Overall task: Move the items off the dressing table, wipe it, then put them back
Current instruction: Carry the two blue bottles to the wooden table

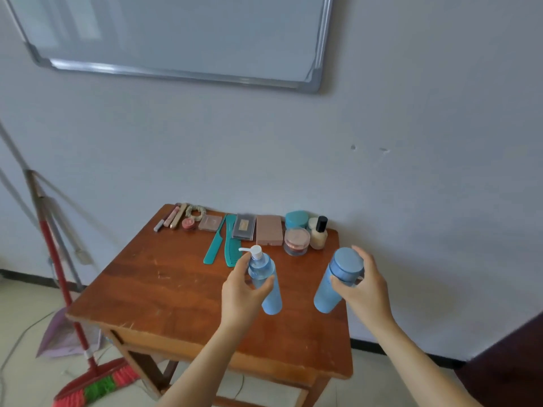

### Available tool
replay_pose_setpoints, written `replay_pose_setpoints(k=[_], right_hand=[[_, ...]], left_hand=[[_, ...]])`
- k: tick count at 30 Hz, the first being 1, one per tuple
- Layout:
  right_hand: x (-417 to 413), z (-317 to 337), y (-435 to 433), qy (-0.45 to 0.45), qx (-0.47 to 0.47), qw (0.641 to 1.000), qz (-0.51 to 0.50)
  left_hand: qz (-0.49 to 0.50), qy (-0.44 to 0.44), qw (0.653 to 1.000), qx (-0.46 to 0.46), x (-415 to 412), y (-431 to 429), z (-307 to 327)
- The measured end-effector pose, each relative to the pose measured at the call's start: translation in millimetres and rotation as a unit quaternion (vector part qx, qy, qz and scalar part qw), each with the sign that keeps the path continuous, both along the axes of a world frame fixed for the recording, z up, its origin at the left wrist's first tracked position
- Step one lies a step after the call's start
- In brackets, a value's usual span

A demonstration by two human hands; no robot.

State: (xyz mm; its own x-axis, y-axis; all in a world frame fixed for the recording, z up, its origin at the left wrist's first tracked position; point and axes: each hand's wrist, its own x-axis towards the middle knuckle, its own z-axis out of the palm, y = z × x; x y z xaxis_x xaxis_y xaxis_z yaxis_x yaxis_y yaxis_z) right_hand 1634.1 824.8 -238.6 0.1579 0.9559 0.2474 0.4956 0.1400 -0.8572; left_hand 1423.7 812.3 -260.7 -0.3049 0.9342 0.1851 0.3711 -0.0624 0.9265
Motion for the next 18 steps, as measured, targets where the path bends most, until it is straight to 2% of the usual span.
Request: replay_pose_setpoints(k=[9,18], right_hand=[[3.0,-15.9,133.8,0.001,-0.025,0.999,0.039],[1.1,-37.4,179.8,-0.017,-0.046,0.996,0.077]], left_hand=[[0.032,0.041,0.997,-0.054,5.4,116.1,-4.2],[0.023,0.091,0.994,-0.062,14.2,167.1,-22.5]])
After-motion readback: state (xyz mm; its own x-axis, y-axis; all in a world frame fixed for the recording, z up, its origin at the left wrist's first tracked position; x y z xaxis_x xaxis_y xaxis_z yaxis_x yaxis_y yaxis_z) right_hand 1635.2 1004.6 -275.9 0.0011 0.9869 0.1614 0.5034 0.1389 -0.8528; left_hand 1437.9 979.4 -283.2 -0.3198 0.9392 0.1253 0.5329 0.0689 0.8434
